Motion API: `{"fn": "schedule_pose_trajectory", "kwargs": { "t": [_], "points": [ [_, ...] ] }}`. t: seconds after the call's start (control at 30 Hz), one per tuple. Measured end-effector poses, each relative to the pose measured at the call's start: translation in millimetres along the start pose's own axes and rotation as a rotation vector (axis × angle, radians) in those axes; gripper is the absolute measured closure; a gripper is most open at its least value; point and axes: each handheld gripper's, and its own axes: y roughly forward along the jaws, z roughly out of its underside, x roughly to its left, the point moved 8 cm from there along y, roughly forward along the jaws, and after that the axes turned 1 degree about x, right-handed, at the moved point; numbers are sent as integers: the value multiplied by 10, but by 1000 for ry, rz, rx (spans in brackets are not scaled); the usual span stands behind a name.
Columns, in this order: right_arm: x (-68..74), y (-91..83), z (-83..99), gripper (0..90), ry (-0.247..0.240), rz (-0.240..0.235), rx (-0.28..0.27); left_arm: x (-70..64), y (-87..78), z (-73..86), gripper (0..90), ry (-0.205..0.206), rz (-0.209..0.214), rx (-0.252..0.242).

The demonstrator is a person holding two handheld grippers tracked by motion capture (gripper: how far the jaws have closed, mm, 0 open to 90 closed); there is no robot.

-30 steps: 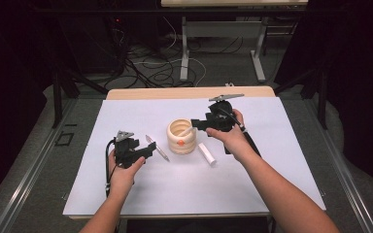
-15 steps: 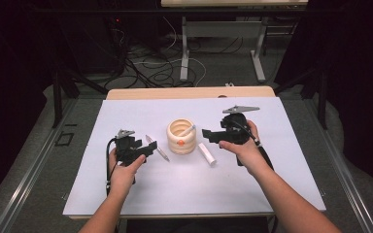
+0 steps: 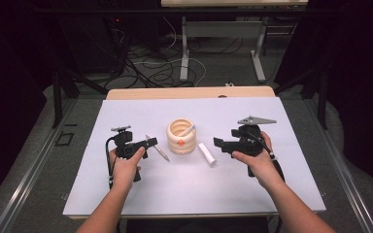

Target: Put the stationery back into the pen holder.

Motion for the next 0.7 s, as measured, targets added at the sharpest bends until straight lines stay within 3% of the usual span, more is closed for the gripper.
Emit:
{"fn": "schedule_pose_trajectory", "kwargs": {
  "t": [0.13, 0.3, 0.53, 0.57, 0.7],
  "points": [
    [-22, -25, 26, 179, 9, 0, -6, 47, 18, -3, 482, -47, -20, 25],
    [-38, -42, 58, 179, 8, 2, -3, 62, 24, 0, 524, -129, 0, 62],
    [-81, -52, 99, 180, 21, 7, -1, 83, 81, -2, 514, -192, -1, 64],
    [-86, -52, 102, 181, 19, 5, -2, 98, 94, -1, 514, -192, -18, 62],
    [-98, -51, 110, 181, 27, 6, -3, 105, 123, 20, 515, -225, -12, 93]
  ]
}}
